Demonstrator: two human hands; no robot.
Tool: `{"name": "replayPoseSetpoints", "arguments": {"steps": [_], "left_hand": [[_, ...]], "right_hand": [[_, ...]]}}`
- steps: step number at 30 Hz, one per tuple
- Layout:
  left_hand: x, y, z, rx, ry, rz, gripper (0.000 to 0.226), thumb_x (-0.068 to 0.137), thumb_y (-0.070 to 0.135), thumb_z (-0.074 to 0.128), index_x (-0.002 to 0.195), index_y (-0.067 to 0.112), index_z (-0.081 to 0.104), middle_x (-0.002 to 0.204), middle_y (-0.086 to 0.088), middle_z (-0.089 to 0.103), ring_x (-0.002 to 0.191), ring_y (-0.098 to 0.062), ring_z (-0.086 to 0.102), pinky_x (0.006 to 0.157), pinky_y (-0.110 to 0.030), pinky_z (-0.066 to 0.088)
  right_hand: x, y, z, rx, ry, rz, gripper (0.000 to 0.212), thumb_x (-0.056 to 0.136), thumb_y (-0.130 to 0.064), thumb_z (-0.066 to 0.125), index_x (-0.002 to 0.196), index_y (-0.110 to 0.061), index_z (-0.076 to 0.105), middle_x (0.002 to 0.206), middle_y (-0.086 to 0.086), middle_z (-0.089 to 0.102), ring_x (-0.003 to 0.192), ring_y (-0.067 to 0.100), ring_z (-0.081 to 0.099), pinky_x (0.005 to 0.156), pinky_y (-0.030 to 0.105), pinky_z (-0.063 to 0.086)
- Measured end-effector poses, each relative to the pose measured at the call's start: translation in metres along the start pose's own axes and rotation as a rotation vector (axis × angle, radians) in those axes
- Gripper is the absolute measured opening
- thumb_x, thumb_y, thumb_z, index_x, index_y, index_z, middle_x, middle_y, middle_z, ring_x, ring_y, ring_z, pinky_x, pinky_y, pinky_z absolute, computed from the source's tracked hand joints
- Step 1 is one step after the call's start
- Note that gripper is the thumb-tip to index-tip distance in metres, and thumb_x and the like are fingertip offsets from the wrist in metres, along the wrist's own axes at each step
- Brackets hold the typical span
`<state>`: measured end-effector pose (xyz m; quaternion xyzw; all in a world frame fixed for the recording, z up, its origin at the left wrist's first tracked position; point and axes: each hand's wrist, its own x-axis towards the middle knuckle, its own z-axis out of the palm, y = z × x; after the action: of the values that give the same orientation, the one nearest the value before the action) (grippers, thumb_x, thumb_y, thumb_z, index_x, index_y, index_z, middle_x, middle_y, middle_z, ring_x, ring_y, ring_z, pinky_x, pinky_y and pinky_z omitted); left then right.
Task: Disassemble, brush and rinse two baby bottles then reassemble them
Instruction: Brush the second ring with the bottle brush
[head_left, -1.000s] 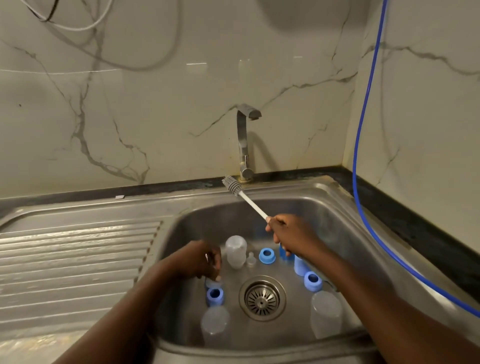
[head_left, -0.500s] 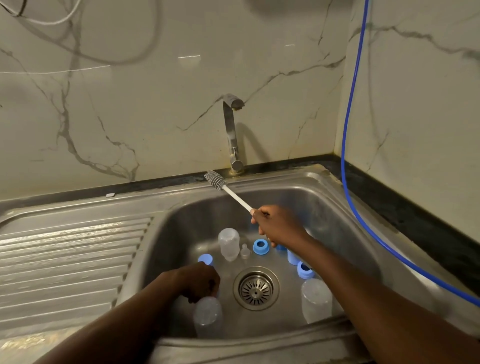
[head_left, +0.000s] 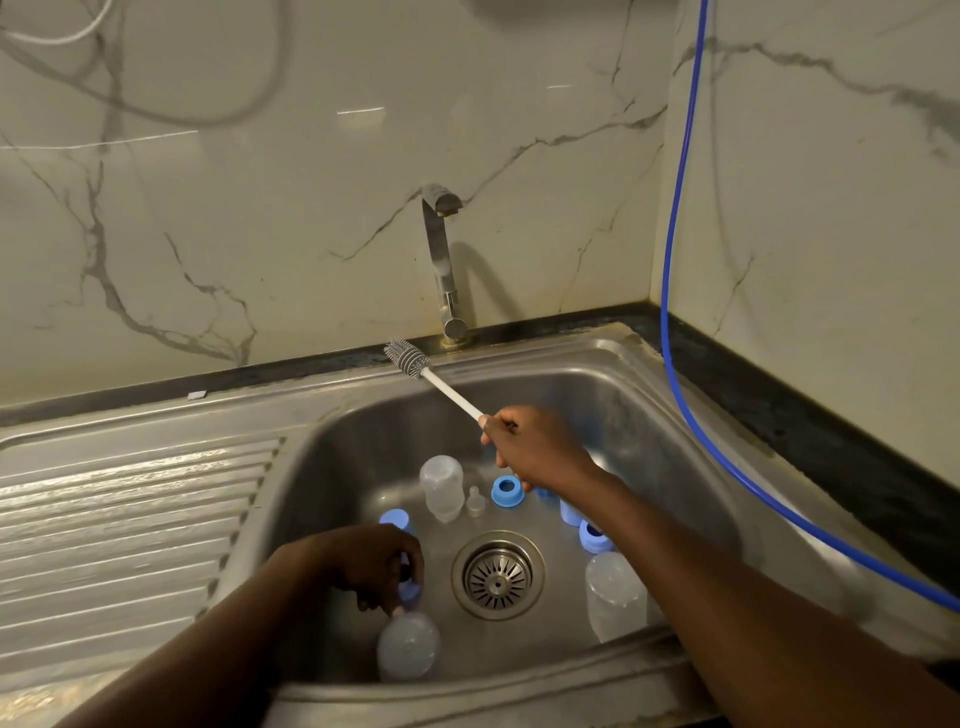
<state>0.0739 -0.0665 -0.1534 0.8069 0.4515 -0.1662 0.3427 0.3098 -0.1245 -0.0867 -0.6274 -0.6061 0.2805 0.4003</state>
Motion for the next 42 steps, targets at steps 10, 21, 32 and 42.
{"name": "replayPoseSetpoints", "arguments": {"steps": [10, 21, 32, 42], "left_hand": [[0.003, 0.007, -0.001, 0.234, 0.221, -0.011, 0.042, 0.088, 0.017, 0.070, 0.127, 0.021, 0.055, 0.094, 0.008, 0.056, 0.068, -0.005, 0.056, 0.057, -0.014, 0.047], [0.017, -0.008, 0.010, 0.381, 0.083, -0.092, 0.047, 0.086, 0.025, 0.070, 0.129, 0.028, 0.050, 0.126, -0.005, 0.057, 0.106, -0.020, 0.064, 0.076, -0.029, 0.058], [0.014, 0.005, 0.005, 0.353, 0.264, -0.068, 0.046, 0.075, 0.041, 0.075, 0.118, 0.028, 0.061, 0.112, 0.003, 0.060, 0.091, -0.015, 0.068, 0.078, -0.031, 0.059], [-0.007, 0.030, -0.017, 0.040, 0.666, 0.053, 0.032, 0.080, 0.041, 0.077, 0.106, 0.026, 0.066, 0.095, 0.011, 0.061, 0.083, -0.001, 0.058, 0.067, -0.009, 0.042]], "right_hand": [[0.001, 0.000, 0.001, 0.008, -0.018, 0.000, 0.030, 0.100, -0.033, 0.048, 0.094, -0.011, 0.067, 0.066, -0.005, 0.058, 0.055, 0.010, 0.053, 0.044, 0.022, 0.045], [0.000, 0.001, 0.002, 0.010, -0.031, -0.010, 0.028, 0.100, -0.032, 0.048, 0.094, -0.011, 0.065, 0.066, -0.005, 0.057, 0.056, 0.008, 0.053, 0.044, 0.020, 0.043], [0.001, 0.002, 0.004, 0.002, -0.036, -0.008, 0.026, 0.100, -0.033, 0.049, 0.093, -0.013, 0.064, 0.067, -0.006, 0.057, 0.059, 0.009, 0.055, 0.046, 0.020, 0.044], [0.001, 0.003, -0.003, -0.064, 0.014, -0.041, 0.030, 0.097, -0.042, 0.051, 0.095, -0.015, 0.063, 0.066, -0.001, 0.056, 0.055, 0.013, 0.054, 0.042, 0.022, 0.043]]}}
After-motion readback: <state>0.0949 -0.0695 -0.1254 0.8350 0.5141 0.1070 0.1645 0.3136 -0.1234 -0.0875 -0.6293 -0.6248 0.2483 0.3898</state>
